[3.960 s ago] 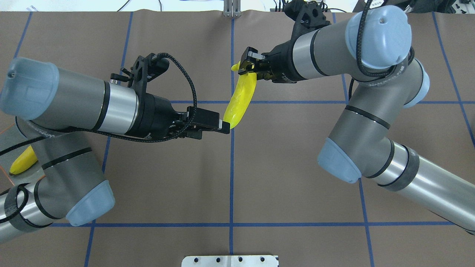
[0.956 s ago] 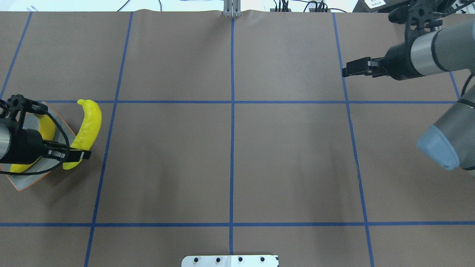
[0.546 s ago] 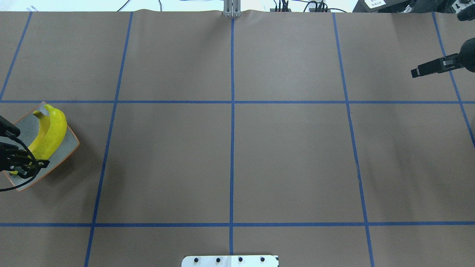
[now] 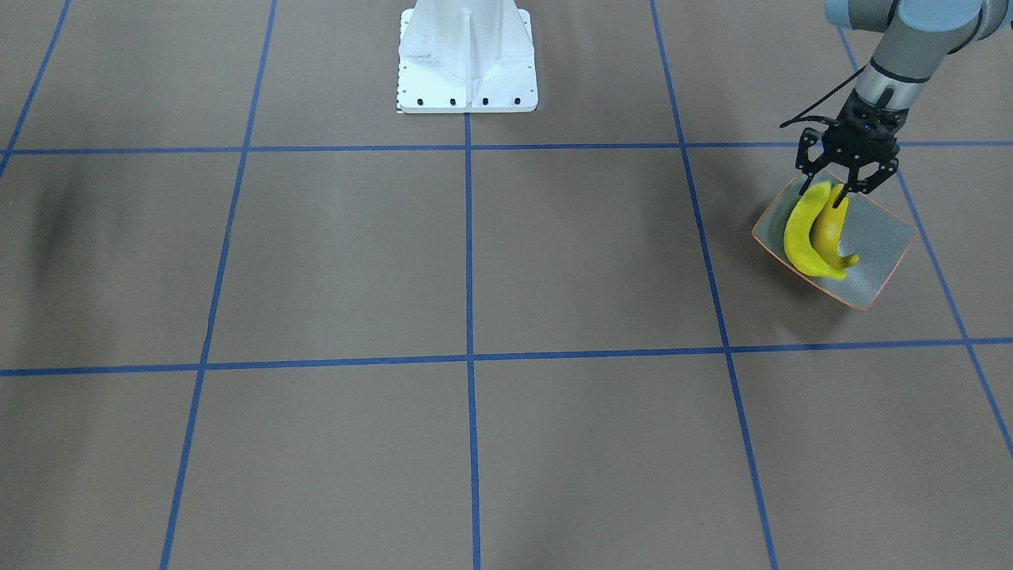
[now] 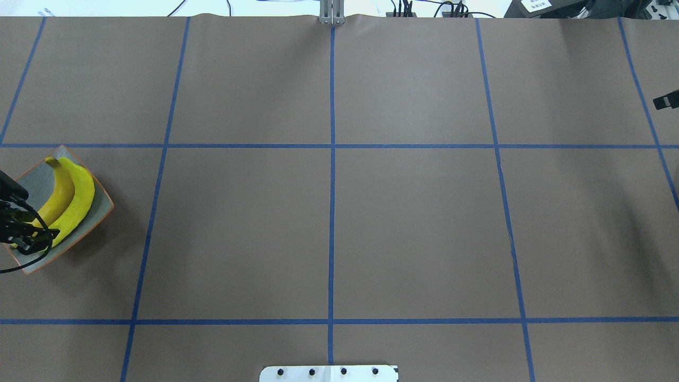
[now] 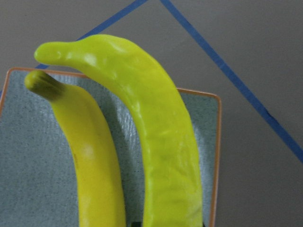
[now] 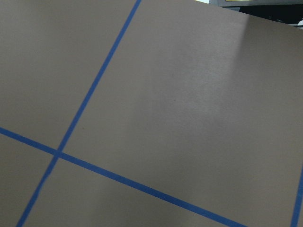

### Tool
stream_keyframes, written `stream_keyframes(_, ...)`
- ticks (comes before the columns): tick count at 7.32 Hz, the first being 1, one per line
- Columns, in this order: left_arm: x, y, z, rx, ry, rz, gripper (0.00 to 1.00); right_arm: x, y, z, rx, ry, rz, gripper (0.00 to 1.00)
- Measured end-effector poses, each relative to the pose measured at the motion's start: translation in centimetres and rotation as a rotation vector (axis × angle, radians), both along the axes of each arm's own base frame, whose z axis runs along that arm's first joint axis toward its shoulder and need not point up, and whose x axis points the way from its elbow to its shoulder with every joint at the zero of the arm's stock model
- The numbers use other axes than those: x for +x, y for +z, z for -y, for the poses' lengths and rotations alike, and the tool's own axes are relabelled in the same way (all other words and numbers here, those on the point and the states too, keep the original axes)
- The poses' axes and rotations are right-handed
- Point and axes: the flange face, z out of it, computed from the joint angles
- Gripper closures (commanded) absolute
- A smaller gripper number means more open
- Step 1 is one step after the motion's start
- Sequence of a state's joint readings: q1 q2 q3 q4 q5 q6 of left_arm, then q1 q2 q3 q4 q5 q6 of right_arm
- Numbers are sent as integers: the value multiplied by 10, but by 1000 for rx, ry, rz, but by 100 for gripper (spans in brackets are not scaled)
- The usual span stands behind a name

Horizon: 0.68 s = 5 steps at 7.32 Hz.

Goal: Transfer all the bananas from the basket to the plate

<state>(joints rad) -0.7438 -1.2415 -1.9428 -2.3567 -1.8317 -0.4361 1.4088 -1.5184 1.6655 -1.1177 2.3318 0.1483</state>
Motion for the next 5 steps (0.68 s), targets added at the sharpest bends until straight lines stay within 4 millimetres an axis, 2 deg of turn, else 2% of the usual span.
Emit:
stream_keyframes(1,-1,-4,1,11,-5,-7,0,19,14,0,4,-5,0,0)
stream_keyframes(3,-9,-30,4,-7,30,-88,0,48,53,-1,19,-32,-31,0)
stream_keyframes(5,-33,-51,17,-46,49,-186,0,77,114,-18,26,-83,-87,0)
